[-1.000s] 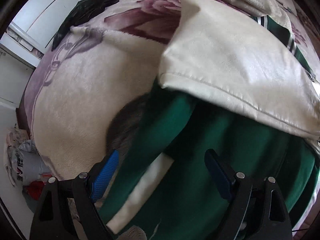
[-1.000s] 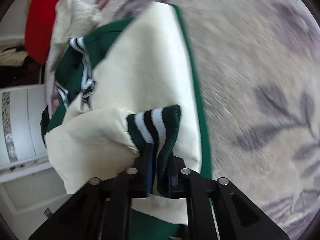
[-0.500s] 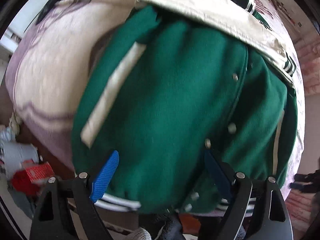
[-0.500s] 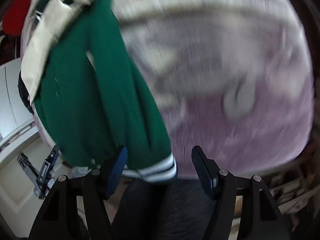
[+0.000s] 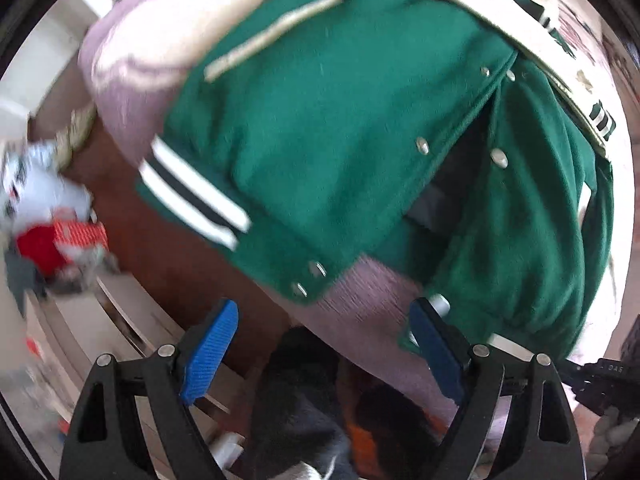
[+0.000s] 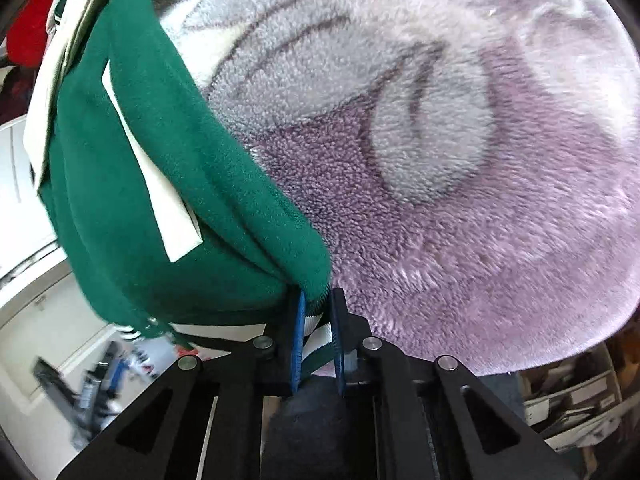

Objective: Fold large clothes

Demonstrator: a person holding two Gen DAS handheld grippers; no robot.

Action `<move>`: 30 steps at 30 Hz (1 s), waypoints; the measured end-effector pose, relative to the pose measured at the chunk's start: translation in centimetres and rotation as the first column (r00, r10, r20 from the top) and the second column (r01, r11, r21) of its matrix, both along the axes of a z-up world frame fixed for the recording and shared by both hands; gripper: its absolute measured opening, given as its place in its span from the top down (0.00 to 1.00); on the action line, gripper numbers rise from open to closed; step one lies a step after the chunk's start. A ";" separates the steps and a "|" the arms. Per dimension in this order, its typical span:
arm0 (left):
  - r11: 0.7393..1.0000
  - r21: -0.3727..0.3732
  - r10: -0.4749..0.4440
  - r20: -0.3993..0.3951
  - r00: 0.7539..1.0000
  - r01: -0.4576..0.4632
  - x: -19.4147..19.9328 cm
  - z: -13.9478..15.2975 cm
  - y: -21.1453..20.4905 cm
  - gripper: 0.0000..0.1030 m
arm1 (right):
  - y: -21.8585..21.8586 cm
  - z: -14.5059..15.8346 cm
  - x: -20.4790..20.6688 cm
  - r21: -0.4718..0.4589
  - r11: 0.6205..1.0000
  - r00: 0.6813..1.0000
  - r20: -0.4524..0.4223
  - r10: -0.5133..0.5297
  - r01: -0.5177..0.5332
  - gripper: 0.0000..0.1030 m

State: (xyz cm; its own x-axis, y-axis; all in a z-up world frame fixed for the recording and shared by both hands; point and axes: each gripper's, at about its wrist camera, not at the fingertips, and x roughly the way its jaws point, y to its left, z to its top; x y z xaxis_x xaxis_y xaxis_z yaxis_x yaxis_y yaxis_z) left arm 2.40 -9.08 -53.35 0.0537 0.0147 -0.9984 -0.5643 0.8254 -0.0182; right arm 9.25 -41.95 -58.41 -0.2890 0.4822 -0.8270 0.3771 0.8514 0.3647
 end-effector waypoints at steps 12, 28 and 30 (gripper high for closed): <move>0.885 -0.371 0.351 0.134 0.927 -0.281 0.1 -8.2 -2.3 0.57 | -1.5 3.5 3.9 0.199 0.980 0.997 0.078 -0.020 0.004 0.36; 0.910 -0.359 0.282 0.164 0.945 -0.209 -1.9 -6.1 4.1 0.69 | 2.1 2.5 8.5 0.073 0.995 0.997 0.051 0.065 -0.068 0.36; 0.933 -0.309 0.234 0.128 0.964 -0.185 -1.9 -4.0 4.2 0.69 | 2.4 4.6 10.3 0.054 0.997 0.996 0.074 0.053 -0.057 0.36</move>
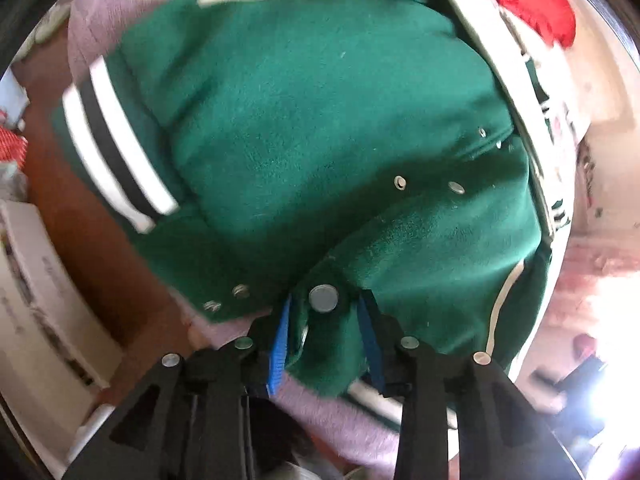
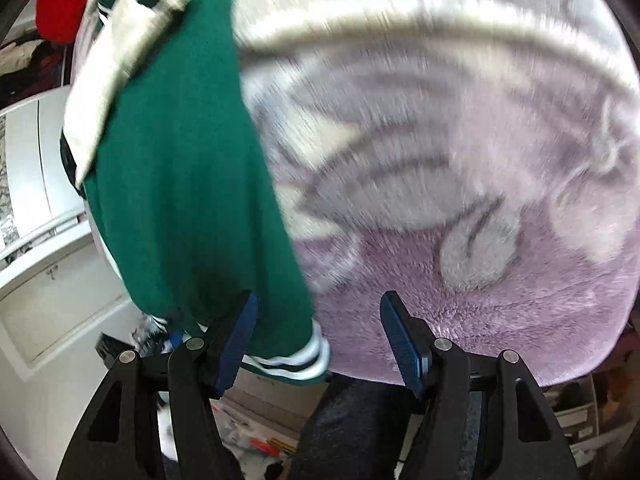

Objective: Fold large clothes

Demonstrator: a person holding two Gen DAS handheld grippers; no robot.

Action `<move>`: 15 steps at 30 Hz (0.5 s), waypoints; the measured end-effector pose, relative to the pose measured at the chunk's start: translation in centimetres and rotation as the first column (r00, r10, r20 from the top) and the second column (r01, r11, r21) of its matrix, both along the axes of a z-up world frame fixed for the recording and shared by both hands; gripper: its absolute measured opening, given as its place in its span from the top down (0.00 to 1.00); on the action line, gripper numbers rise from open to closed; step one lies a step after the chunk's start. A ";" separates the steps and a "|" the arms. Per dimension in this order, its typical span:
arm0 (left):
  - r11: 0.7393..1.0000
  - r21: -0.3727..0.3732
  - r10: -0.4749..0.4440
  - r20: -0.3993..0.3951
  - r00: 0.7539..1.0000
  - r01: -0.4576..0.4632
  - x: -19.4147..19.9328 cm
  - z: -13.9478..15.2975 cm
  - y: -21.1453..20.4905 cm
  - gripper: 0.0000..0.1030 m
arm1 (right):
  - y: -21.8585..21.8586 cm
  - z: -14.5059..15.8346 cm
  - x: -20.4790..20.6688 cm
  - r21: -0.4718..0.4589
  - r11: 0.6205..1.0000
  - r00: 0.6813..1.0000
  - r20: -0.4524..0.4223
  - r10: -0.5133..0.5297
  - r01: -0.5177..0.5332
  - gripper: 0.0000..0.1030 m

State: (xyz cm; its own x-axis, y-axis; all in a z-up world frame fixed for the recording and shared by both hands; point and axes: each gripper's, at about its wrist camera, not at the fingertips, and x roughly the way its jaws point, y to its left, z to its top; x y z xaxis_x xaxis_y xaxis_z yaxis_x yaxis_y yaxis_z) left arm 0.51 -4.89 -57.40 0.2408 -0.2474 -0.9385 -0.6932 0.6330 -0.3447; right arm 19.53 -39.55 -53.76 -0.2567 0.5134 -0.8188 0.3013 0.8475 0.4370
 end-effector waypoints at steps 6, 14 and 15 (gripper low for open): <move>0.983 0.169 -0.073 0.033 0.997 0.066 1.3 5.2 1.8 0.06 | 2.3 7.8 7.5 -0.049 0.998 0.985 0.167 0.040 -0.033 0.36; 0.979 0.205 -0.012 0.016 1.000 0.008 2.4 4.1 2.1 0.07 | -1.7 9.2 17.9 -0.148 0.989 0.957 0.287 0.040 0.004 0.36; 0.980 0.197 -0.001 0.009 1.000 -0.001 2.0 3.8 1.4 0.07 | -2.4 8.3 18.9 -0.144 0.990 0.960 0.278 0.030 0.011 0.36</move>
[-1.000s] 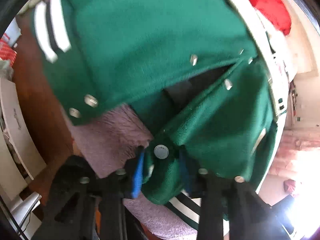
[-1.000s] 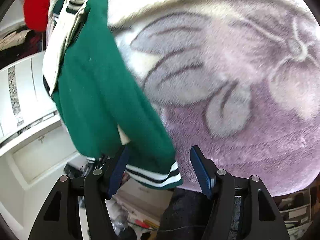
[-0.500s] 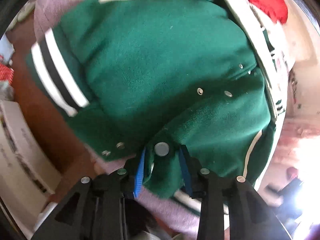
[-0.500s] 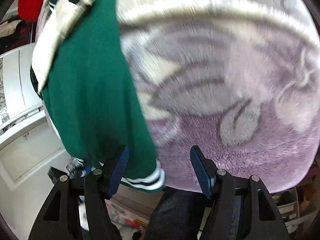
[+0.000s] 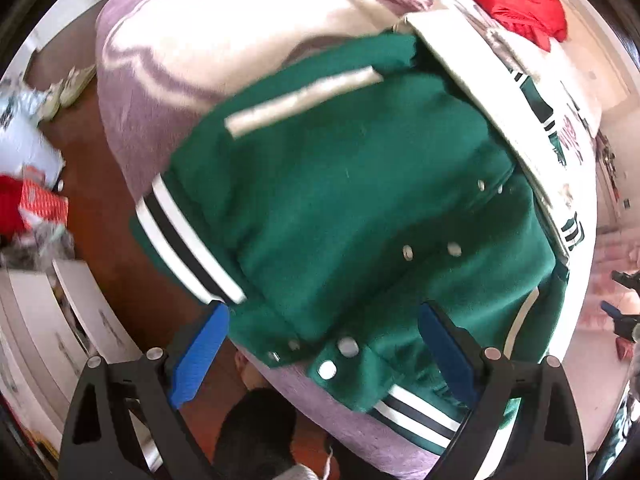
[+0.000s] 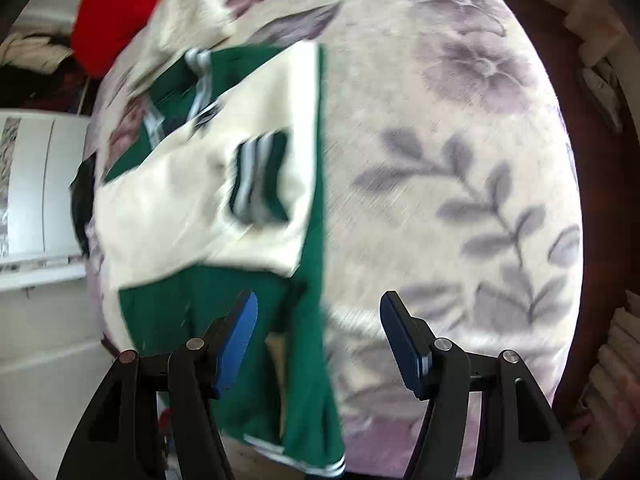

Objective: Fold large clothes

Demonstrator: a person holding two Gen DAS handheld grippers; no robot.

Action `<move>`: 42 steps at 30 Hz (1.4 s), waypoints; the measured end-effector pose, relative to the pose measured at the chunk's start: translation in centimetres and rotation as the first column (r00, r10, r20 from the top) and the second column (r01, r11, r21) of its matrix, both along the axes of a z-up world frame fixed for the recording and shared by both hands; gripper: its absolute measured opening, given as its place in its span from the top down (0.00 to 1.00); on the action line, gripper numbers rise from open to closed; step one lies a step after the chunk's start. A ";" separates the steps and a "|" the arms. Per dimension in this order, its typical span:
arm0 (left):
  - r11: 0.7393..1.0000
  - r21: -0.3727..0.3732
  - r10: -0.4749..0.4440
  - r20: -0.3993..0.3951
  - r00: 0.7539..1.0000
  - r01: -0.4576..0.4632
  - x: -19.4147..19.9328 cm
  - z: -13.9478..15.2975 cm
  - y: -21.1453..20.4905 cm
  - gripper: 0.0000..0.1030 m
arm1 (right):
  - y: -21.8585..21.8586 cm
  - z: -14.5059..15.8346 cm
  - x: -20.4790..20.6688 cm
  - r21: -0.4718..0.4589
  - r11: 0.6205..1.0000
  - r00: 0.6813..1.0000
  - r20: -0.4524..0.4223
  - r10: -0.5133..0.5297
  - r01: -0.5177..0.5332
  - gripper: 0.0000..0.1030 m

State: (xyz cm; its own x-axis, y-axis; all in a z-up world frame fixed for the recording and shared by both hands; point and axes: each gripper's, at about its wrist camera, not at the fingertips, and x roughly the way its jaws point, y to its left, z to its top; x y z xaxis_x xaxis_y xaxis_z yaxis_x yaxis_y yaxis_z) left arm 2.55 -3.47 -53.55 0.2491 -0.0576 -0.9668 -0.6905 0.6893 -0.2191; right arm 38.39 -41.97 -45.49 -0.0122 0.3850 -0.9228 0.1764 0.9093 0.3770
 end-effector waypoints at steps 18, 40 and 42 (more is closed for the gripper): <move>0.884 -0.401 0.287 0.056 0.956 -0.241 -3.5 -4.2 -18.4 0.27 | 3.5 -15.4 0.9 0.347 0.924 0.955 -0.184 0.234 -0.160 0.71; 0.798 -0.454 0.484 0.096 0.870 -0.395 -9.3 -7.4 -9.9 0.27 | 4.2 -13.4 -2.0 0.243 0.905 0.907 -0.155 0.392 -0.350 0.43; 0.775 -0.469 0.525 0.107 0.844 -0.423 -8.8 -8.8 -8.6 0.27 | 4.0 -13.0 -2.9 0.266 0.906 0.912 -0.162 0.378 -0.328 0.41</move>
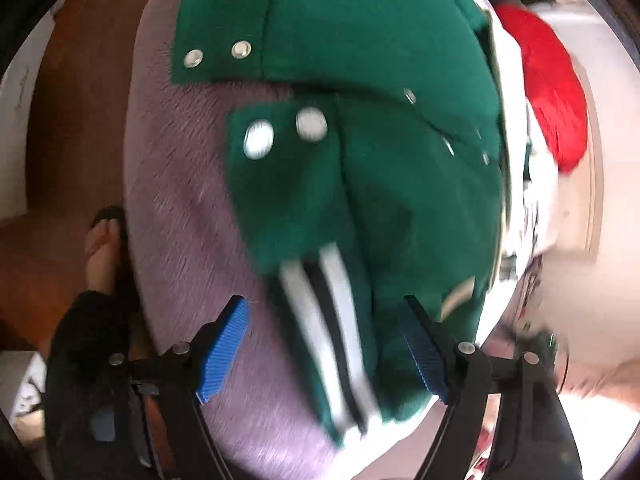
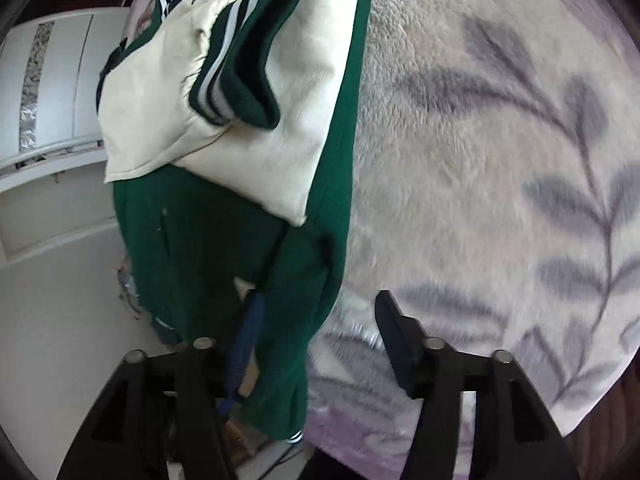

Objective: Fold large clothes

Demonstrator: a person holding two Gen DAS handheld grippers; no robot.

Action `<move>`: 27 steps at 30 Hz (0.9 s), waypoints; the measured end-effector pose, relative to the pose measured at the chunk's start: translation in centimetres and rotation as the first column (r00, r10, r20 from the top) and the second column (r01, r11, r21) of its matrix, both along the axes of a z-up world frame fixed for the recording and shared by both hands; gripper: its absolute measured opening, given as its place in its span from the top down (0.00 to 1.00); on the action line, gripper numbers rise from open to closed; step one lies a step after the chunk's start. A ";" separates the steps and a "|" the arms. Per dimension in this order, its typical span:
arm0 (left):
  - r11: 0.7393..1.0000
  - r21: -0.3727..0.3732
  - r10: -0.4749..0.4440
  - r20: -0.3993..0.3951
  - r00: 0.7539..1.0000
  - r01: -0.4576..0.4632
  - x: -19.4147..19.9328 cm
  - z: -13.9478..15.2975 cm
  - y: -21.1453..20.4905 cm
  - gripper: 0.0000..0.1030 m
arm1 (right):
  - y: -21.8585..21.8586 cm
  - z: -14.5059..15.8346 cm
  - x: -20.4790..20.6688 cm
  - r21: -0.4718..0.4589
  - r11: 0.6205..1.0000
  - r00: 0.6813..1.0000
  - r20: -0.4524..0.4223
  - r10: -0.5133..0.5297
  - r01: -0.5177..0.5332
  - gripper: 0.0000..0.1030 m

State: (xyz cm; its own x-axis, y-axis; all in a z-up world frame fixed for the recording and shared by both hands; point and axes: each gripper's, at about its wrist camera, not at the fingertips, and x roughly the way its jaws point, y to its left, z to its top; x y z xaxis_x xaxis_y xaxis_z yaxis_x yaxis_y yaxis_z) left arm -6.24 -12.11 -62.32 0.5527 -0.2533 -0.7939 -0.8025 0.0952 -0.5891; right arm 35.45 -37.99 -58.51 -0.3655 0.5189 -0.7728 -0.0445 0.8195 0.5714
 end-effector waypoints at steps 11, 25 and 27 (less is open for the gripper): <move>0.977 0.177 0.122 -0.035 0.992 -0.114 -2.6 3.6 2.0 0.92 | 3.0 -2.5 -13.5 0.035 0.999 0.971 -0.234 0.048 -0.041 0.41; 0.990 0.083 0.114 0.008 0.993 -0.114 -3.6 1.8 2.1 0.91 | 1.5 -5.5 -18.9 -0.154 0.988 0.987 -0.159 -0.003 -0.022 0.99; 0.992 0.039 0.116 0.023 0.993 -0.117 -3.7 1.2 2.5 0.90 | 1.7 -5.5 -18.6 -0.161 0.986 0.984 -0.177 0.012 -0.041 0.99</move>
